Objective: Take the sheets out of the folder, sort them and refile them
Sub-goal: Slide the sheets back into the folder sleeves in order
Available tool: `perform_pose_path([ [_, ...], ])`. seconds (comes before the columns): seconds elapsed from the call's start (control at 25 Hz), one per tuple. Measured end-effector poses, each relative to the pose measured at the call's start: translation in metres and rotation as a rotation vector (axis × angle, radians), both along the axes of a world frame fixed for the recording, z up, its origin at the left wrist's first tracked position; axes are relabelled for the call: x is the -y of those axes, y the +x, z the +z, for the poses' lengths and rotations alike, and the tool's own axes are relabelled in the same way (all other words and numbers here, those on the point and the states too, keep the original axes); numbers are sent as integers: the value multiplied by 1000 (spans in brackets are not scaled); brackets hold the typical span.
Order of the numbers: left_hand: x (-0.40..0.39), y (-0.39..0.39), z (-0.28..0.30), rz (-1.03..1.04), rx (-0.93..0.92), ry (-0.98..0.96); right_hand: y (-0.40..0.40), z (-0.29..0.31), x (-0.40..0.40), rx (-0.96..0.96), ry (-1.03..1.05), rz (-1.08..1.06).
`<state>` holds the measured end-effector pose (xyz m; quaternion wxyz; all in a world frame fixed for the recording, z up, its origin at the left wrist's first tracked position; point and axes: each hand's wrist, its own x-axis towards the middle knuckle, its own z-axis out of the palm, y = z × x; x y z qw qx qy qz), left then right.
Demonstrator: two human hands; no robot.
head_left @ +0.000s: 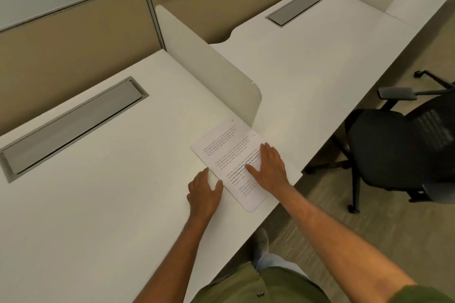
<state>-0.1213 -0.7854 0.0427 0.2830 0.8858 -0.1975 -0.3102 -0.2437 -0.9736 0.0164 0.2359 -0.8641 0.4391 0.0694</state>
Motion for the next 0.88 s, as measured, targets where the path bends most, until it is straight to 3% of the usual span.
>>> perform_pose_path([
  [0.12,14,-4,0,145,-121,-95,-6,-9,4,-17,-69,54],
  [0.28,33,-15,19,508,-490,-371,-14,-10,12,-10,-103,131],
  [0.4,43,-17,16,771,-658,-514,-19,-9,22,11,-89,164],
  [0.6,57,-43,11,713,-582,-411,-22,-1,36,76,-22,165],
  [0.88,50,-58,24,737,-474,-396,-27,13,49,277,264,70],
])
